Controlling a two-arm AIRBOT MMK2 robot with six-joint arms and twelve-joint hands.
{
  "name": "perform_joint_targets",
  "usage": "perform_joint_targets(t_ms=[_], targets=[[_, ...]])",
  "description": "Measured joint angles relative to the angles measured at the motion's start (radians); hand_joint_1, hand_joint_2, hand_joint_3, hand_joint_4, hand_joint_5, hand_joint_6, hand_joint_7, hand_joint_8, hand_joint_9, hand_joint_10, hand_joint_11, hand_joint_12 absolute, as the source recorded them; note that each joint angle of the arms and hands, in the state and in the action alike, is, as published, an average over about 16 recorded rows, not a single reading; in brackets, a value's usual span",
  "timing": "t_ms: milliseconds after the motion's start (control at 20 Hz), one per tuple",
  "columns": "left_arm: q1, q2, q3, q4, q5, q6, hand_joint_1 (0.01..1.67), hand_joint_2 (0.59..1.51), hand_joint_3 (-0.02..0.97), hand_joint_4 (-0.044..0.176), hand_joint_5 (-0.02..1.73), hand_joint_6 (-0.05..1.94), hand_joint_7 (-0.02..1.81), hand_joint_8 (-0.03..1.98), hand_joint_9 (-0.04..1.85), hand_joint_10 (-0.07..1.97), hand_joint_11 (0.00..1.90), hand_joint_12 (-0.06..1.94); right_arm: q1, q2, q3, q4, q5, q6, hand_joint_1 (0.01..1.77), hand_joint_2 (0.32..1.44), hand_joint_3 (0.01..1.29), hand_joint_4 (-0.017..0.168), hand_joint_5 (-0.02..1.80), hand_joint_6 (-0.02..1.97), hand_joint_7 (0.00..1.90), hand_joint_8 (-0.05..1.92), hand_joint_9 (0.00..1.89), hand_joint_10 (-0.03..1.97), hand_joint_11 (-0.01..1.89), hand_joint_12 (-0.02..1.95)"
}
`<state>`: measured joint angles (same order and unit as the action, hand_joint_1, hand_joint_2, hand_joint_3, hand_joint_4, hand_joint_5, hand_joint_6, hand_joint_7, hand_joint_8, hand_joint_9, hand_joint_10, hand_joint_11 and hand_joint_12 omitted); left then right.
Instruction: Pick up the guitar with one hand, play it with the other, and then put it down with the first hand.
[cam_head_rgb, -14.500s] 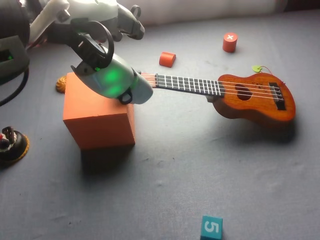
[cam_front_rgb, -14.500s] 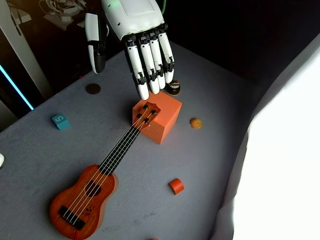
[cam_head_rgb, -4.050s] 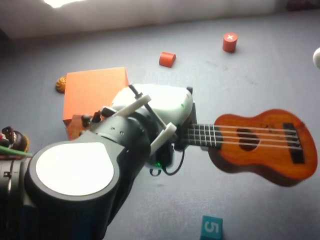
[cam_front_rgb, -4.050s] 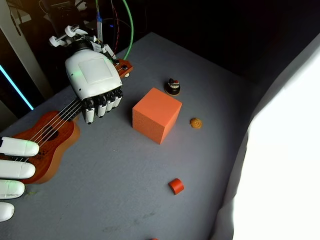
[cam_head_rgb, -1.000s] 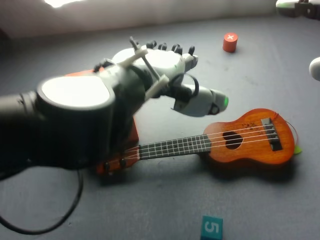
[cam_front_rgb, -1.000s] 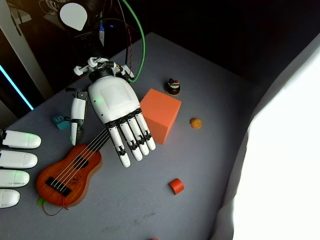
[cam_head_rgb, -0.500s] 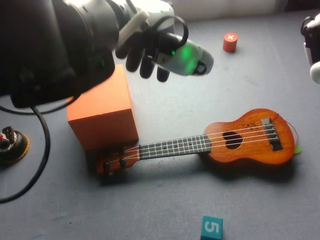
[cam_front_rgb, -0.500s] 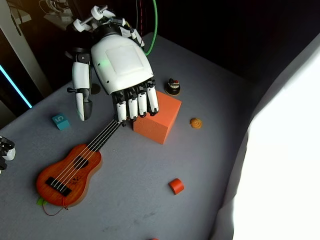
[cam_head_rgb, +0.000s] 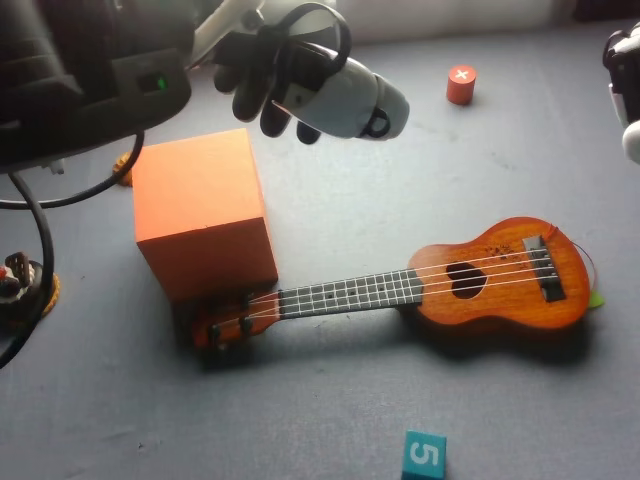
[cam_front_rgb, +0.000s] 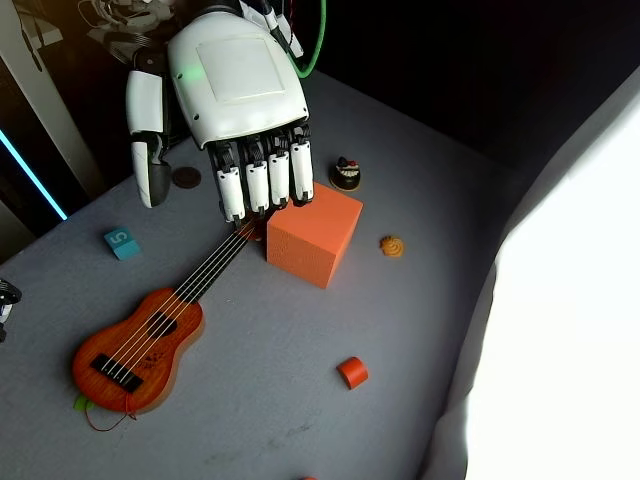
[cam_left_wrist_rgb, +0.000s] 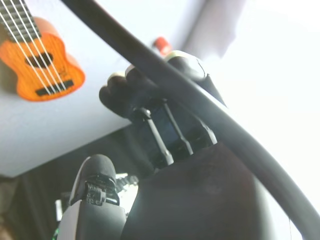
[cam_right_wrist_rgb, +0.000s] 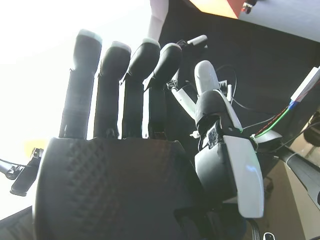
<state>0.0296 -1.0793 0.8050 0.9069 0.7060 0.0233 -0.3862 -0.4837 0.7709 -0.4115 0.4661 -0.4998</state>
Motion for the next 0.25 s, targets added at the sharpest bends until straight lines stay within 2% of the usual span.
perform_joint_targets(t_ms=[250], targets=[[-0.004,0.016,-0.003,-0.018,-0.010,0.020,0.04,1.283,0.017,0.001,0.83,1.09,0.90,1.35,0.85,1.62,0.60,1.90,0.000,0.000,-0.001,-0.001,0.000,-0.002,0.13,1.35,0.02,-0.006,0.56,1.44,0.67,1.56,0.55,1.86,0.53,1.92]])
